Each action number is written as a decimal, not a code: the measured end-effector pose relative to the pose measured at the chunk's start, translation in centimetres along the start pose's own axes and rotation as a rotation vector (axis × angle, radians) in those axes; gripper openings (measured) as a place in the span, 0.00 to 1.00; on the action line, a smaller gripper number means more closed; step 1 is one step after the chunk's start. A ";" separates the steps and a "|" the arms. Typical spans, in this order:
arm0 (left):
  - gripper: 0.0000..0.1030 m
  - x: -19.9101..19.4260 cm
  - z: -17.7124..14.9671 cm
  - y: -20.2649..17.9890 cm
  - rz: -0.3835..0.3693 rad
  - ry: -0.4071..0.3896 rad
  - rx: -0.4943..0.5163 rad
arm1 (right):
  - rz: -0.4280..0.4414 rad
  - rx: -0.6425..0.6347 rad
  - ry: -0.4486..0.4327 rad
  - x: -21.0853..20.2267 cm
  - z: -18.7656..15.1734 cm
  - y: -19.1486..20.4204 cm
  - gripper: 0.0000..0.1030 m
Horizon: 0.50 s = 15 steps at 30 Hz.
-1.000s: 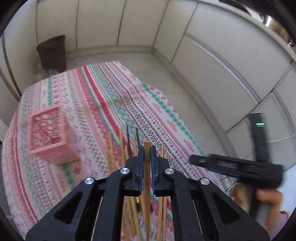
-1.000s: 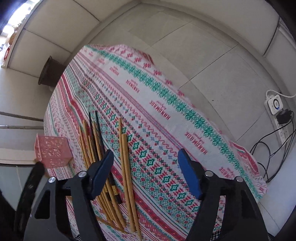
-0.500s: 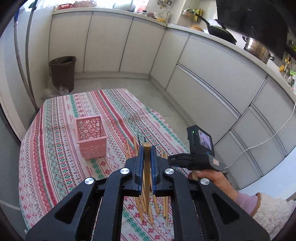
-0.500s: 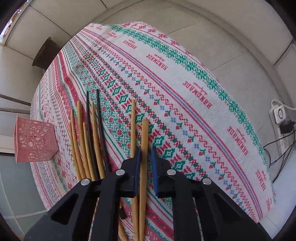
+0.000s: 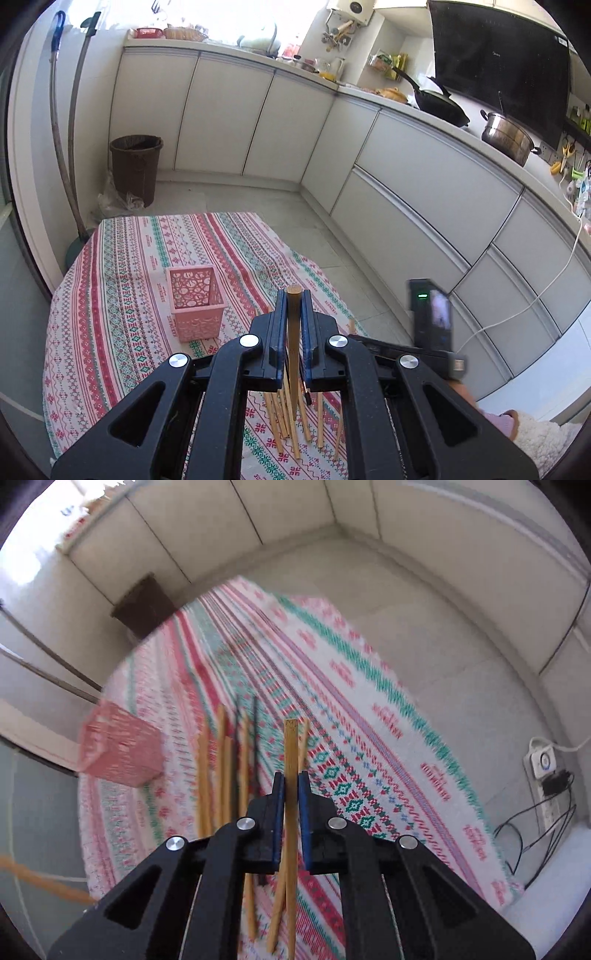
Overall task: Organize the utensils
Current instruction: 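Lift the chopstick with the left gripper and carry it over the pink holder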
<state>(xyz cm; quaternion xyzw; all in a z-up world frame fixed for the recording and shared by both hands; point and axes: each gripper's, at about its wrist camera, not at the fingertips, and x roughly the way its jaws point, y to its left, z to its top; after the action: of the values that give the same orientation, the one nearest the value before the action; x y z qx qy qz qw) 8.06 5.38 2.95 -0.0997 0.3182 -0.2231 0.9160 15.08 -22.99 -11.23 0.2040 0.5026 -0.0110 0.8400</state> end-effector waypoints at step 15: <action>0.06 -5.7 8.7 3.4 0.192 -0.304 -0.135 | 0.307 -0.016 -0.420 -15.7 8.0 6.3 0.07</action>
<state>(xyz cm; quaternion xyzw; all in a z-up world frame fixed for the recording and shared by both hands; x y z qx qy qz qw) 10.69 11.42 11.71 -0.1626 0.1982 -0.0953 0.9619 15.45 -22.95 7.51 0.2644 0.2802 0.0787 0.9195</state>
